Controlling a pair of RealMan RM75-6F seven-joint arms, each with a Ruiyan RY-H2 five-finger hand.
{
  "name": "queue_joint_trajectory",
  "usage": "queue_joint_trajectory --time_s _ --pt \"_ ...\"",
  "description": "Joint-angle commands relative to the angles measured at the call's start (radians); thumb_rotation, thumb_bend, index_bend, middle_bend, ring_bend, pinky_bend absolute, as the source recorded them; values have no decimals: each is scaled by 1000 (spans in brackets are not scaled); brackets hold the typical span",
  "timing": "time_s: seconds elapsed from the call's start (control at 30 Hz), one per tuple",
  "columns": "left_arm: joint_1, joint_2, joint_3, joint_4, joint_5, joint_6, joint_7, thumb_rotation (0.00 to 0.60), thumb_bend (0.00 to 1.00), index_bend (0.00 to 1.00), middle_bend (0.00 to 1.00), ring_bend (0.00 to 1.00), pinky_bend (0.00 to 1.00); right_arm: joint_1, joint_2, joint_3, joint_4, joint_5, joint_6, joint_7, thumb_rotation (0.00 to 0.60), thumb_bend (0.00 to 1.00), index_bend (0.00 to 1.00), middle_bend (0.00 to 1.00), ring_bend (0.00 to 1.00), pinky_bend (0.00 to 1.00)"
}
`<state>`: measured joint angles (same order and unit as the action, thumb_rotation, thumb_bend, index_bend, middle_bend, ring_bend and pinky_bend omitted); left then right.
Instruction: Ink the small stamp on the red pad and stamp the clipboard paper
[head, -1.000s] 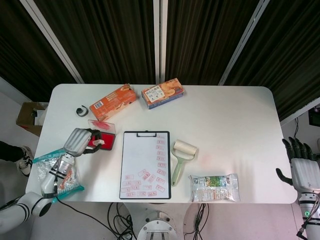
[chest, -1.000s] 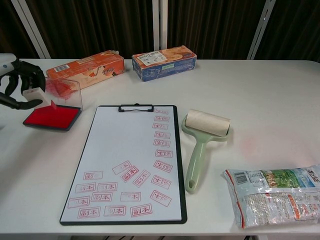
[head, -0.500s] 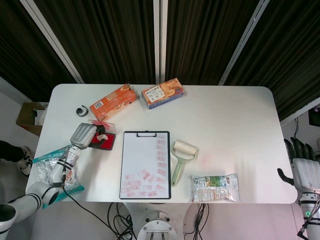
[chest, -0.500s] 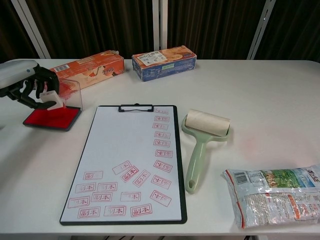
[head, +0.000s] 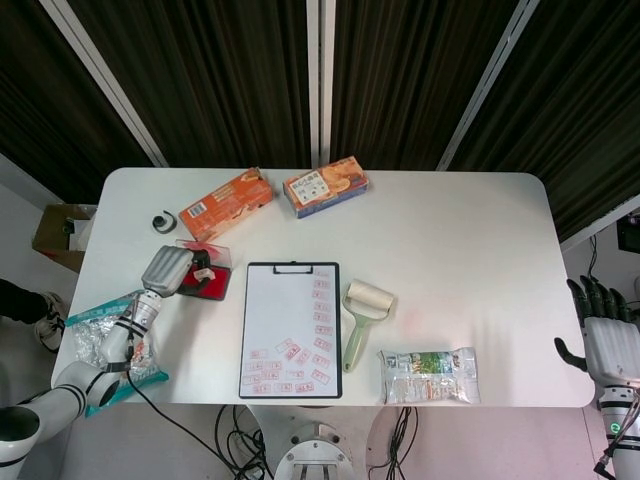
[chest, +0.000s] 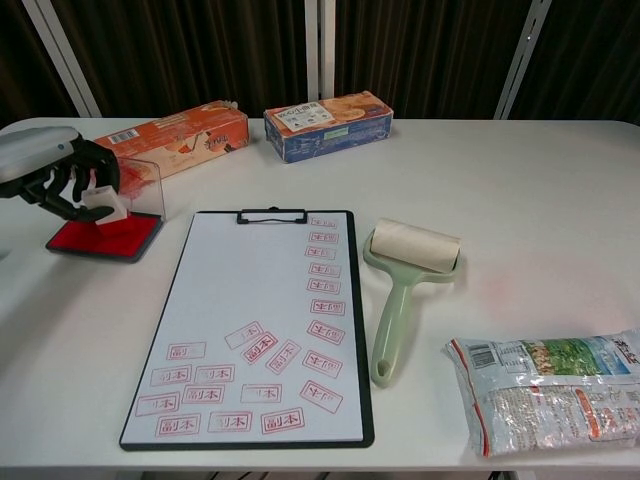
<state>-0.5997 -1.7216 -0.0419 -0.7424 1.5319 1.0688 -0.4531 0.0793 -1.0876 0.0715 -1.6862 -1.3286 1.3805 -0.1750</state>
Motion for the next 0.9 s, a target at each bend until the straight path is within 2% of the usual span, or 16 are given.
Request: queue_joint_trajectory --time_s 0.03,0.9 --pt "0 -6 4 10 -1 -3 -8 600 420 683 697 623 722 0 0 0 0 1 0 -2 600 201 0 0 0 0" --pt "2 -44 26 70 -3 -13 -50 600 429 694 705 633 727 9 -2 -2 -5 10 -16 -16 600 202 0 0 0 0"
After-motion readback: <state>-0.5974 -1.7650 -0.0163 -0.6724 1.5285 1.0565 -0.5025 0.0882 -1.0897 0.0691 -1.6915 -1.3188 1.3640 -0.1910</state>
